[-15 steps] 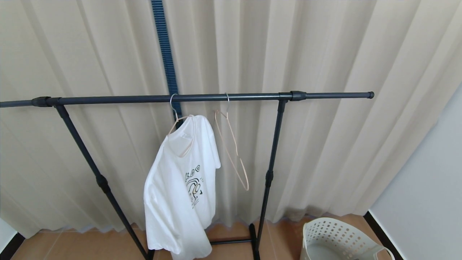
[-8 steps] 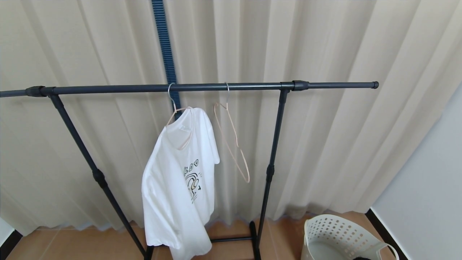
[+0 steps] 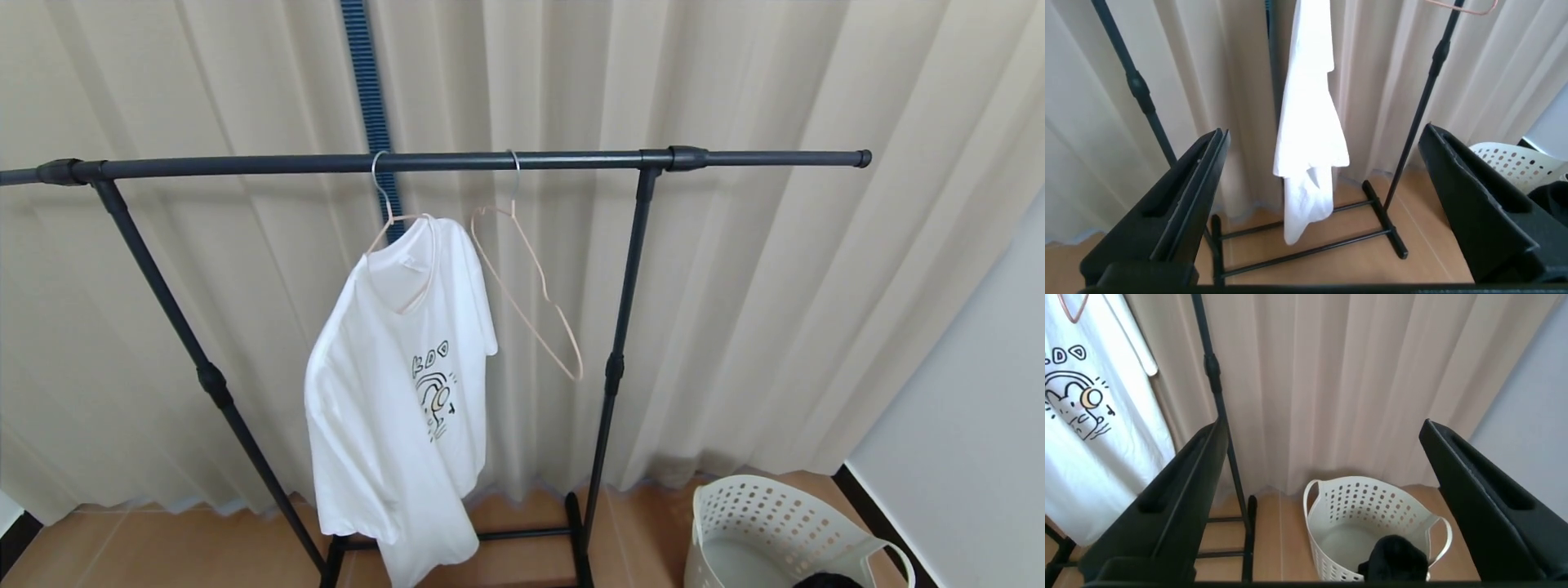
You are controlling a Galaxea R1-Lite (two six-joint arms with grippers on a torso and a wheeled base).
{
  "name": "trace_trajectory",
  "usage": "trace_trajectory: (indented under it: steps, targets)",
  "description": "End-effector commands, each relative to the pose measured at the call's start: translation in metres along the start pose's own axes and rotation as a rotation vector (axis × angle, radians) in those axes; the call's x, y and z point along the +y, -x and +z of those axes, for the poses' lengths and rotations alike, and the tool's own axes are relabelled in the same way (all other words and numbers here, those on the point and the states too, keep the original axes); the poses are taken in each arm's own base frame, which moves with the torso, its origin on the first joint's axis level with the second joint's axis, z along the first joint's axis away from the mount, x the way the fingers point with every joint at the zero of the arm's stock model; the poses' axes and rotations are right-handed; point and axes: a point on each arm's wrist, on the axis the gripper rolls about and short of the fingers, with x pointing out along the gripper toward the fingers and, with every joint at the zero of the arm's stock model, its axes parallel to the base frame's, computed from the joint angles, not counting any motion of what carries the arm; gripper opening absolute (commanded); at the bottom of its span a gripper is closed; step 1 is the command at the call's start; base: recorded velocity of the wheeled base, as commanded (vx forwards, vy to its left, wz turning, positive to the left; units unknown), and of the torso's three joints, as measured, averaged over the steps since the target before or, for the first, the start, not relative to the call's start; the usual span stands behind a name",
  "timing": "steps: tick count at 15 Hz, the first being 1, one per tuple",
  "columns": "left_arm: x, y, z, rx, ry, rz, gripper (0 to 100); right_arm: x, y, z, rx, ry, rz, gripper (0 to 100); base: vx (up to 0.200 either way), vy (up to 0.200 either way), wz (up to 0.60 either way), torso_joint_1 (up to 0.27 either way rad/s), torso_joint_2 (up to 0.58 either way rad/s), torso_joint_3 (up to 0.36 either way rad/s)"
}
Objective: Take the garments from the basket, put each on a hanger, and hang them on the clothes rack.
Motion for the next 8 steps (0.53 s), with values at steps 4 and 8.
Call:
trace_trajectory:
  steps: [4, 8]
  targets:
    - [0.0, -0.0001, 0.0, 0.001, 0.0, 0.0, 100, 0.0, -0.0001, 0.0001, 0.001, 0.0, 0.0, 100, 0.0, 0.0, 0.0, -0.199, 0.48, 0.283]
    - [0.0, -0.0001, 0.0, 0.001, 0.0, 0.0, 100, 0.0, -0.0001, 0.0001, 0.001, 0.0, 0.0, 100, 0.0, 0.0, 0.0, -0.206, 0.55, 0.332]
